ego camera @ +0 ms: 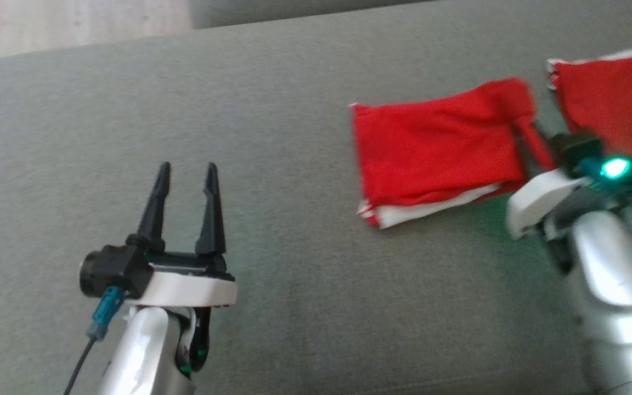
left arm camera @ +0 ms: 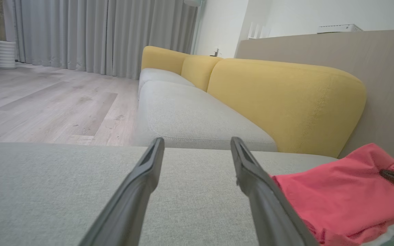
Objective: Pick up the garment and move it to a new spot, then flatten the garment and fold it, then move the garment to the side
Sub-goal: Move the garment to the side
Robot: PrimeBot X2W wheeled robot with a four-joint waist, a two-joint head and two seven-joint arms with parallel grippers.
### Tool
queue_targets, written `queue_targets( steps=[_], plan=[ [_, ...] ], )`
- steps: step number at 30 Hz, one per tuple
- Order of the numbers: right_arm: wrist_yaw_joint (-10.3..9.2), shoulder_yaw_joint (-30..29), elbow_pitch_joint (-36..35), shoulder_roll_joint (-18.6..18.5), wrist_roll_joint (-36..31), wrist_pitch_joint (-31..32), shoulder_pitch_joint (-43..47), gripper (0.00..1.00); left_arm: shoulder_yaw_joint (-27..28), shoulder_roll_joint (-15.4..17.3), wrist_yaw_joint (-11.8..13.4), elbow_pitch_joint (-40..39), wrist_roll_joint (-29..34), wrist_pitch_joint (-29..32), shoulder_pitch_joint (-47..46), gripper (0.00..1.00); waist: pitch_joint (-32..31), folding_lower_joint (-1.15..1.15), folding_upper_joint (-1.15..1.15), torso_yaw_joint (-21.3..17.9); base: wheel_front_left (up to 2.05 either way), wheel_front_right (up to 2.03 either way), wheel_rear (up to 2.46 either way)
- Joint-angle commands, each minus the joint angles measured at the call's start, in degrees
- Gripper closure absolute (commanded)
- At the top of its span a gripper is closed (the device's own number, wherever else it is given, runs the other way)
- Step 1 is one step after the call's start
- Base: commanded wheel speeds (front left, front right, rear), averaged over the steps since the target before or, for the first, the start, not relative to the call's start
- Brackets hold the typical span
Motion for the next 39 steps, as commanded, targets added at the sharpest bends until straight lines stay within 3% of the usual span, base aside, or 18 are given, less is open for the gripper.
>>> queue_targets(
  steps=[1, 7, 11, 14, 20, 31, 32, 33, 34, 39],
  plan=[
    [0.37, 1.45, -3.26, -2.97, -0.15, 0.64, -3.32, 1.00, 2.49, 0.43, -0.01, -1.95, 0.78, -0.29, -1.95, 0.00, 1.94, 0.01, 0.00, -2.17, 0.00, 0.00, 0.00],
    [0.37, 1.35, -5.45, -12.72, 1.14, 3.22, -8.58, 1.00, 3.75, 0.43, -1.09, -2.24, 2.02, -0.29, -4.44, 0.00, 7.10, 0.01, 0.00, -4.11, 0.00, 0.00, 0.00],
    [0.37, -2.15, -2.75, -19.63, 0.47, 4.23, -12.66, 1.00, 4.33, 0.43, -1.96, -2.57, 2.82, -0.29, -6.68, 0.00, 10.71, 0.01, 0.00, -4.29, 0.00, 0.00, 0.00],
    [0.37, -4.84, -1.04, -21.89, -0.65, 4.82, -14.26, 1.00, 4.78, 0.43, -2.39, -2.72, 3.25, -0.29, -7.58, 0.00, 12.28, 0.01, 0.00, -4.33, 0.00, 0.00, 0.00],
    [0.37, -10.24, 1.85, -23.61, -3.03, 5.49, -16.03, 1.00, 5.67, 0.43, -3.23, -2.72, 3.99, -0.29, -8.96, 0.00, 14.40, 0.01, 0.00, -4.04, 0.00, 0.00, 0.00],
    [0.37, -16.44, 4.29, -22.48, -5.80, 3.98, -17.56, 1.00, 6.46, 0.43, -3.88, -3.42, 4.39, -0.29, -9.79, 0.00, 16.04, 0.01, 0.00, -3.67, 0.00, 0.00, 0.00],
    [0.37, -16.93, 4.38, -22.43, -6.19, 3.75, -17.76, 0.65, 6.44, 0.43, -3.95, -3.47, 4.41, -0.29, -9.83, 0.00, 16.07, 0.01, 0.00, -3.64, 0.00, 0.00, 0.00],
    [0.37, -17.47, 4.42, -22.34, -6.67, 3.51, -17.92, 0.08, 6.42, 0.43, -4.02, -3.47, 4.43, -0.29, -9.87, 0.00, 16.04, 0.01, 0.00, -3.60, 0.00, 0.00, 0.00],
    [0.37, -17.98, 4.59, -22.01, -6.88, 3.44, -18.06, 0.00, 6.43, 0.43, -4.09, -3.42, 4.45, -0.29, -9.87, 0.00, 15.92, 0.01, 0.00, -3.57, 0.00, 0.00, 0.00],
    [0.37, -18.51, 4.17, -20.03, -8.23, 2.45, -17.95, 0.00, 6.65, 0.43, -4.16, -2.80, 4.00, -0.29, -9.45, 0.00, 13.91, 0.01, 0.00, -3.34, 0.00, 0.00, 0.00]
  ],
)
